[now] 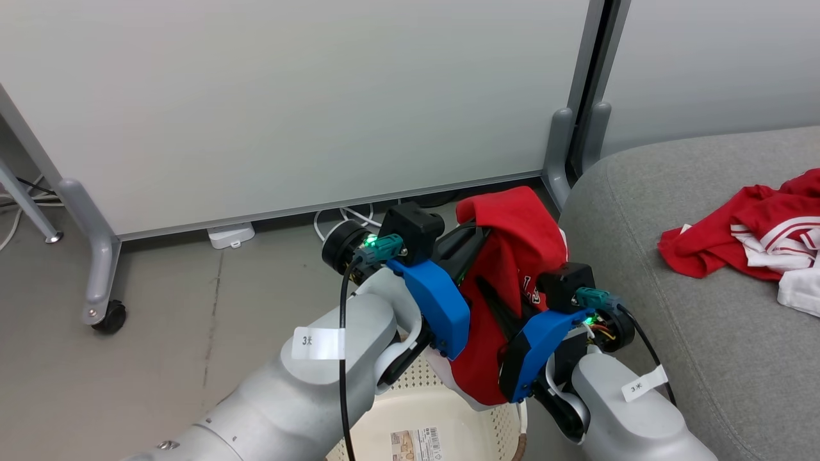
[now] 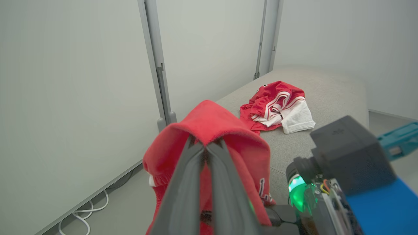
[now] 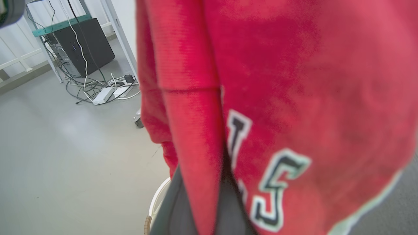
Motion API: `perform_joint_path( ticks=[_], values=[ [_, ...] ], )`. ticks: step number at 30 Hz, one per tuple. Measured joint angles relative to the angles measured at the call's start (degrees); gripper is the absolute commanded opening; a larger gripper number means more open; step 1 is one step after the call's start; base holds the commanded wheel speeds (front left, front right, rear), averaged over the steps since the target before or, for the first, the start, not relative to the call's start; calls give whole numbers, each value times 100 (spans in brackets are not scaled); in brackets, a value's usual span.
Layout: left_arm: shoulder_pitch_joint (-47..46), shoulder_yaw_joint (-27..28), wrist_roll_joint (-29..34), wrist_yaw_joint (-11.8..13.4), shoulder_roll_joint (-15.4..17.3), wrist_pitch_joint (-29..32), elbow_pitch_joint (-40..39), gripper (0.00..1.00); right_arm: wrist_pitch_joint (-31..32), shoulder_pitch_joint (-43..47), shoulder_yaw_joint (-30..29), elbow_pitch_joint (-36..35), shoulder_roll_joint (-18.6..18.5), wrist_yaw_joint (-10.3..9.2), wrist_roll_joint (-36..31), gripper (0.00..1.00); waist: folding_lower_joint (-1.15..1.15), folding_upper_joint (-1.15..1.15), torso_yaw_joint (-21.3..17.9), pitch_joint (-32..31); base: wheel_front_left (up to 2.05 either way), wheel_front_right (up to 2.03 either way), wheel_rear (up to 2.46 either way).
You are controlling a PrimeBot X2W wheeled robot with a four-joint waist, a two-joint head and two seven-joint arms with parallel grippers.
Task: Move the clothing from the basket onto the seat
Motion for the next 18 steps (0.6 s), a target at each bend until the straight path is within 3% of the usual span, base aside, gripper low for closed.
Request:
perform_joint_path(
  ticks=[1, 2, 18],
  values=[
    [0, 14, 16, 0, 0, 0, 2, 93, -22, -8, 11, 9, 0, 0, 13, 0, 0, 0, -1, -1, 0, 0, 0],
    [0, 30, 31, 0, 0, 0, 1, 100, -23, -15, 20, 13, 0, 1, 35, 0, 0, 0, -2, -3, 0, 0, 0],
    [40, 121, 114, 0, 0, 0, 30, 100, -104, -122, 131, 182, 1, 0, 163, 0, 0, 0, -22, -3, 0, 0, 0]
  ],
)
